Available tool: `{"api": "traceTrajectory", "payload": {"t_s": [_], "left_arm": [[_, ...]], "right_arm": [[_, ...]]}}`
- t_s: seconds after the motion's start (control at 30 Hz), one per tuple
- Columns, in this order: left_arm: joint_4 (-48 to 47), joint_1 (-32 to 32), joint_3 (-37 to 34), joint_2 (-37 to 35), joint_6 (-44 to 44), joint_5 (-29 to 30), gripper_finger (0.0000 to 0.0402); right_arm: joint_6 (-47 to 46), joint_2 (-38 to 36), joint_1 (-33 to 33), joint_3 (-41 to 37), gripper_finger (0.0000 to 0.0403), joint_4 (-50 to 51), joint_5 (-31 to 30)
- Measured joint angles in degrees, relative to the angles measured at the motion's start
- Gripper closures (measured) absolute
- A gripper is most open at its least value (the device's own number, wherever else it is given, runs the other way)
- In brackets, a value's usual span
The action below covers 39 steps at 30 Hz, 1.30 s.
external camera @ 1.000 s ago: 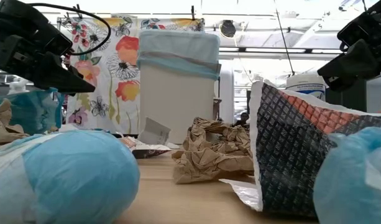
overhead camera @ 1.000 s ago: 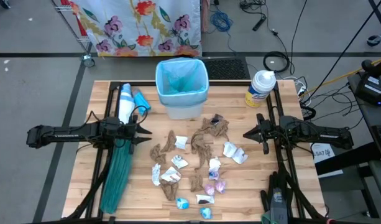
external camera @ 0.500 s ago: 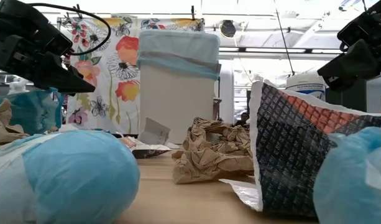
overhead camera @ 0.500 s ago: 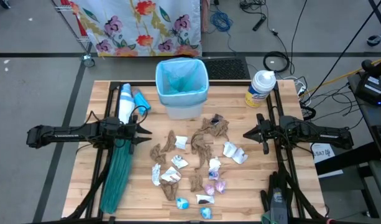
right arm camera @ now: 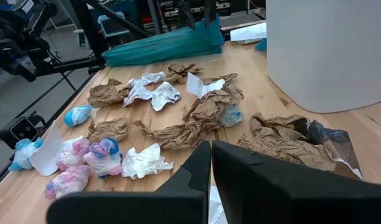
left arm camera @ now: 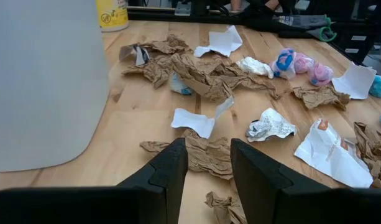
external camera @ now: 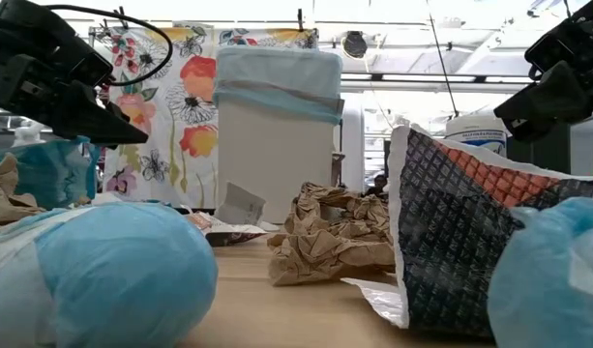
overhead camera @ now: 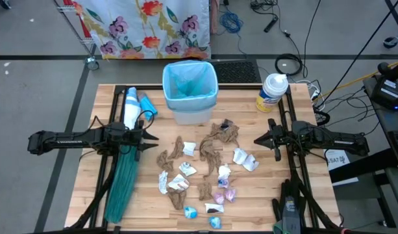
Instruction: Place trash/remove bag and relplace
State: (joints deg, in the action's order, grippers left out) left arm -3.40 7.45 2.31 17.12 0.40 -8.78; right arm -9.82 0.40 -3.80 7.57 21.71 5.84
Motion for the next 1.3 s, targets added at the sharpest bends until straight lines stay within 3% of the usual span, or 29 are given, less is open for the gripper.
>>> {"api": "traceTrajectory", "payload": {"t_s": [0.4, 0.5, 0.67, 0.9, 1.07, 1.17, 1.3], "left_arm": [[0.0, 0.0, 0.0, 0.0, -0.1, 0.0, 0.0274], [0.1, 0.0, 0.0, 0.0, -6.5, 0.0, 0.0274], [1.3, 0.0, 0.0, 0.0, -20.6, 6.3, 0.0274], [2.1, 0.0, 0.0, 0.0, -21.1, 16.0, 0.0274], [2.7, 0.0, 0.1, 0.0, -21.1, 13.9, 0.0274], [-0.8, 0.0, 3.2, 0.0, -22.1, 12.8, 0.0276], [-12.0, 0.0, 13.0, 1.8, -20.9, 12.8, 0.0295]], "right_arm": [[0.0, 0.0, 0.0, 0.0, 0.0394, 0.0, 0.0], [0.0, 0.0, 0.0, 0.0, 0.0394, 0.0, 0.0], [0.0, 0.0, 0.0, 0.0, 0.0394, 0.0, 0.0], [0.0, 0.0, 0.0, 0.0, 0.0394, 0.0, 0.0], [0.0, 0.0, 0.0, 0.0, 0.0394, 0.0, 0.0], [0.0, 0.0, 0.0, 0.0, 0.0394, 0.0, 0.0], [0.0, 0.0, 0.0, 0.0, 0.0394, 0.0, 0.0]]}}
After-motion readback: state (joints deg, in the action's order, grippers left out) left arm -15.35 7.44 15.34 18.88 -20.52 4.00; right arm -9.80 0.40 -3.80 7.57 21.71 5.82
